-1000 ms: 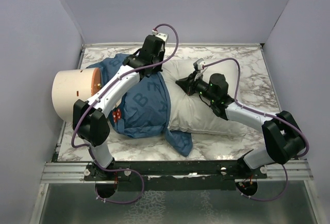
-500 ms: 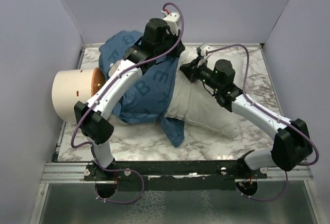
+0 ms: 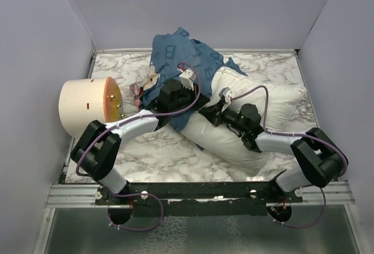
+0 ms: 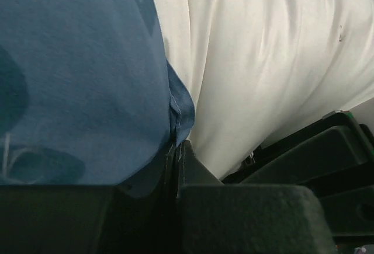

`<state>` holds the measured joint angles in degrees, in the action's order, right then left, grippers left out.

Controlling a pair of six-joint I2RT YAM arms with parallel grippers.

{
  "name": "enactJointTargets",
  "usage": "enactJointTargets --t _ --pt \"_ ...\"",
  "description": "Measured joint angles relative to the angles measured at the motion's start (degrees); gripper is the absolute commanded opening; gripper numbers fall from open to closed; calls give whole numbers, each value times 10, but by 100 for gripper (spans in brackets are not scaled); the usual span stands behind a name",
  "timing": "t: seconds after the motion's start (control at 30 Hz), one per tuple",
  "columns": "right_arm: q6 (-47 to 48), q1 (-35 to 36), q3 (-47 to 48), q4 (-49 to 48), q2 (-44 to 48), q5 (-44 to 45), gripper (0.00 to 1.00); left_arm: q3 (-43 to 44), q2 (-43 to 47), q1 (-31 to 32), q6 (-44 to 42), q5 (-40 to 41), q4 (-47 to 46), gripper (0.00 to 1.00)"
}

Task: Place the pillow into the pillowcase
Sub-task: Stuff the pillow into the pillowcase.

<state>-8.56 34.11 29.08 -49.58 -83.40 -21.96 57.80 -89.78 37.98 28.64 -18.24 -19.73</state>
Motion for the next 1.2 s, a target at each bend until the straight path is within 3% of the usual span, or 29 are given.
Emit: enactJointTargets --t 0.17,0.37,0.5,0.63,0.83,0.93,1.03,1.17,1.2 --pt "-9 11 -30 -35 19 -43 32 -94 13 0 35 -6 -127 0" --pt "5 16 -33 142 219 -71 65 -134 50 4 40 -5 -170 0" --pt "25 17 14 259 346 -47 90 -158 58 6 43 -5 -191 0" --pt "47 0 132 363 363 42 98 -179 68 6 45 -4 -209 0" --pt "25 -192 230 430 252 31 97 -214 109 7 45 -3 -216 0" --pt "24 -225 257 495 155 14 86 -225 123 9 44 -3 -215 0" --pt "35 -225 273 541 95 -18 64 -229 130 9 42 -1 -212 0" --pt "45 -227 281 555 78 -72 16 -233 146 9 37 6 -198 0" --pt "47 -227 280 554 78 -87 8 -233 151 9 34 7 -191 0"
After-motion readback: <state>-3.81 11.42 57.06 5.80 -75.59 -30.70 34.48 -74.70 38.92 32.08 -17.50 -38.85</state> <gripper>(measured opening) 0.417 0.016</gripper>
